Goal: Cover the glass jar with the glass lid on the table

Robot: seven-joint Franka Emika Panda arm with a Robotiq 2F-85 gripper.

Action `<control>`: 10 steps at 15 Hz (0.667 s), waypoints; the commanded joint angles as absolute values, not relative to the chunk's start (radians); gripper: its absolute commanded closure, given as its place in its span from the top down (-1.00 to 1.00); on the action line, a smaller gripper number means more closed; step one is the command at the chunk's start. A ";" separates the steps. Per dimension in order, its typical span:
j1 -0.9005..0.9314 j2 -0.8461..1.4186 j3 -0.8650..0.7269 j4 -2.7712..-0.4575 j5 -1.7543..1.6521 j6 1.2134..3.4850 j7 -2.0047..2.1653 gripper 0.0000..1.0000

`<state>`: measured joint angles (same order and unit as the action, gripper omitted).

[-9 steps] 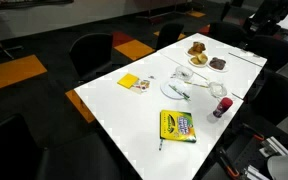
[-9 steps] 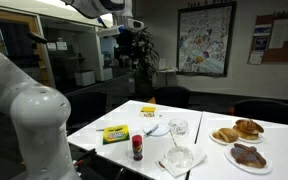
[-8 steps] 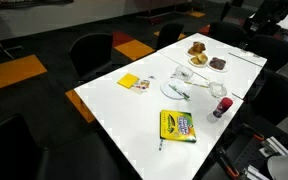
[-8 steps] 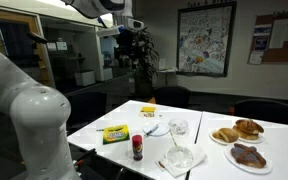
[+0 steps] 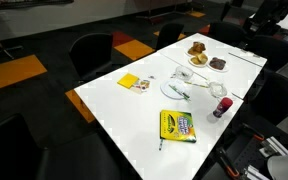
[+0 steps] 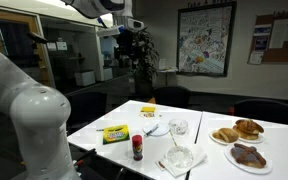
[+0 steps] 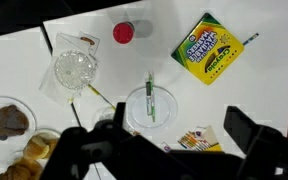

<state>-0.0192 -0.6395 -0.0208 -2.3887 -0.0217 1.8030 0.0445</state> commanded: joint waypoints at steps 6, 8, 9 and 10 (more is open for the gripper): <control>-0.044 -0.694 -0.148 -2.552 -0.118 1.994 -0.223 1.00; -0.061 -0.708 -0.207 -2.594 -0.155 2.059 -0.301 1.00; -0.068 -0.710 -0.241 -2.614 -0.165 2.091 -0.341 1.00; -0.077 -0.708 -0.277 -2.630 -0.169 2.119 -0.381 1.00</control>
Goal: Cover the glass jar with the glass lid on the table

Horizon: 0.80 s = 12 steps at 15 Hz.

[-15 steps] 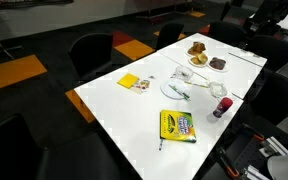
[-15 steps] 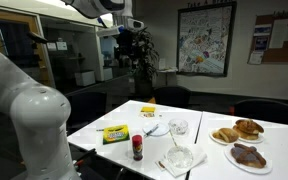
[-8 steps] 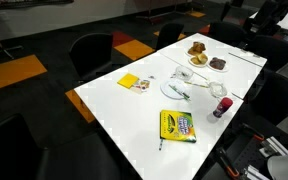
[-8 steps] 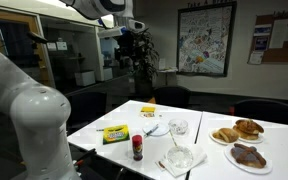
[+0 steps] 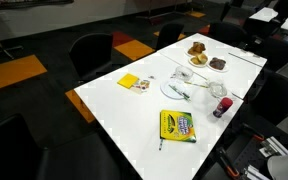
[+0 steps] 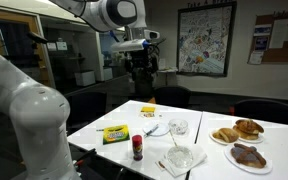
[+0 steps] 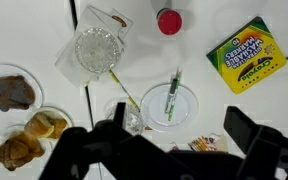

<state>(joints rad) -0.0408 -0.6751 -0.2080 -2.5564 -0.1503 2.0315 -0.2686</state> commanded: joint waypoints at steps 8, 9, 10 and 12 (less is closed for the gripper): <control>-0.146 -0.612 -0.548 -2.673 -0.166 2.279 -0.727 1.00; -0.148 -0.578 -0.571 -2.670 -0.162 2.300 -0.761 1.00; -0.146 -0.544 -0.593 -2.661 -0.158 2.319 -0.791 1.00; -0.131 -0.439 -0.629 -2.633 -0.141 2.355 -0.824 1.00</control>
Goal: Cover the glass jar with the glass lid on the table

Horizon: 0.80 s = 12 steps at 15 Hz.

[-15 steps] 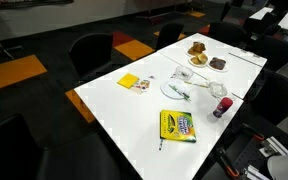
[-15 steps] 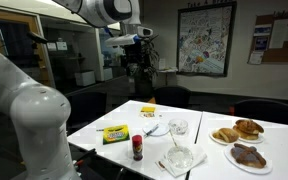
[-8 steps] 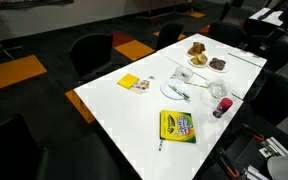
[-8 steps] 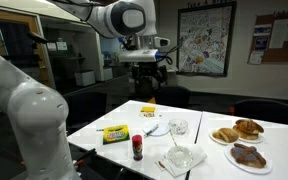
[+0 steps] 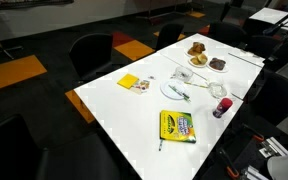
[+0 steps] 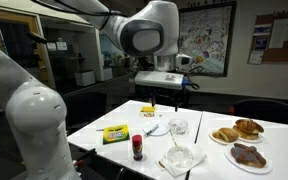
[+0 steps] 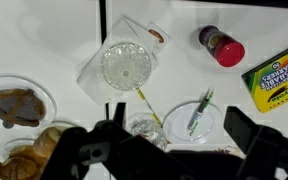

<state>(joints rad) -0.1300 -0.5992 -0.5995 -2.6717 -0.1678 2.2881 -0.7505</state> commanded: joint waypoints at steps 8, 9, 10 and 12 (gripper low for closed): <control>-0.023 -0.013 -0.760 -2.443 0.027 2.404 -0.991 1.00; -0.032 0.020 -0.744 -2.415 0.076 2.387 -1.036 1.00; -0.056 0.053 -0.713 -2.391 0.116 2.385 -1.077 1.00; -0.107 0.106 -0.642 -2.361 0.162 2.395 -1.129 1.00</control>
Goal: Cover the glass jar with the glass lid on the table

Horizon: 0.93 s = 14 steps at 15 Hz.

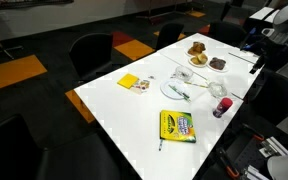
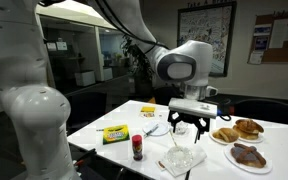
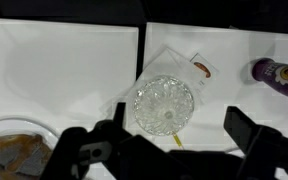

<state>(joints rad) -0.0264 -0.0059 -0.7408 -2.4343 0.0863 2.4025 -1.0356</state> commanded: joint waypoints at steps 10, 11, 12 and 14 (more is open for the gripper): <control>-0.236 0.092 -0.438 -2.385 0.125 2.434 -1.109 1.00; -0.247 0.091 -0.416 -2.397 0.137 2.467 -1.101 1.00; -0.256 0.098 -0.395 -2.402 0.151 2.482 -1.094 1.00; -0.263 0.120 -0.359 -2.418 0.158 2.527 -1.051 1.00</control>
<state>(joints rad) -0.2244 0.1094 -0.4245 -2.3795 0.1389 2.4539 -1.0869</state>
